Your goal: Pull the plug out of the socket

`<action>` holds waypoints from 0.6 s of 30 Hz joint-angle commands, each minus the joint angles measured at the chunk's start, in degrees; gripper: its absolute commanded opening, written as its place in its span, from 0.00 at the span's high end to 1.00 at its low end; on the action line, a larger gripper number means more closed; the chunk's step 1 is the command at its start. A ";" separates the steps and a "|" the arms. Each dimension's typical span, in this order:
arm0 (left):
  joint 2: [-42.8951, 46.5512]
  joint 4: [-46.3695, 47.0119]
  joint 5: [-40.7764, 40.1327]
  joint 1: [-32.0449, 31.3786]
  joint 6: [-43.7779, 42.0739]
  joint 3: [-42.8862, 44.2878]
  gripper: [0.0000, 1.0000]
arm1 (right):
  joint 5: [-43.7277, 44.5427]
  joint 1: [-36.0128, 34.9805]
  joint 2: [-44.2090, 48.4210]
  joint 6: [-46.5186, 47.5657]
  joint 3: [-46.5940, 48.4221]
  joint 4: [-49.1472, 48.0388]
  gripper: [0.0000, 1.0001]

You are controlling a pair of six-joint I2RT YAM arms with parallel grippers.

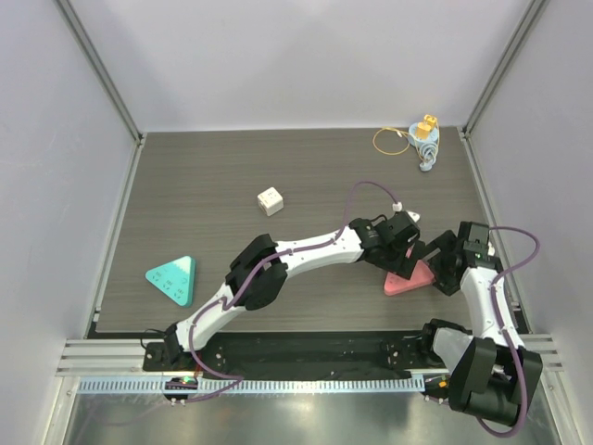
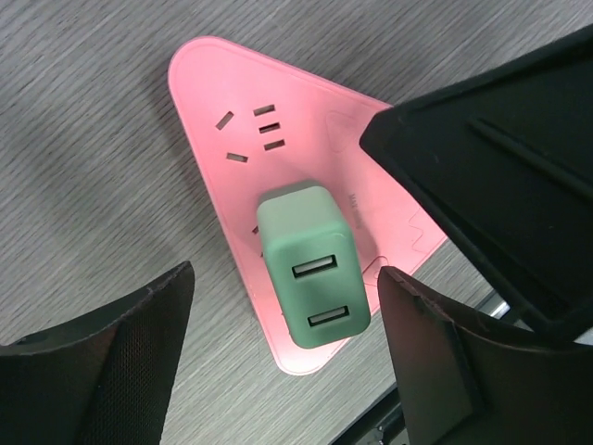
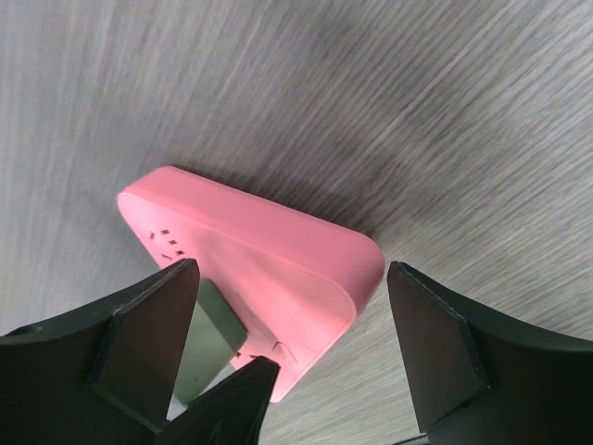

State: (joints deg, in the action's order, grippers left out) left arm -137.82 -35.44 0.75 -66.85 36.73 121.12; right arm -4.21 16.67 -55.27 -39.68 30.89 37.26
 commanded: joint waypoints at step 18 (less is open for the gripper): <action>3.43 4.41 7.15 3.74 -0.17 1.66 0.73 | -5.20 0.03 9.21 -4.97 -6.11 -3.94 0.15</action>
State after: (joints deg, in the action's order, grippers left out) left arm -137.73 -33.17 5.34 -63.92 36.05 121.19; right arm -7.99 16.71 -47.72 -44.14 25.08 34.81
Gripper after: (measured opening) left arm 0.360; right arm 0.851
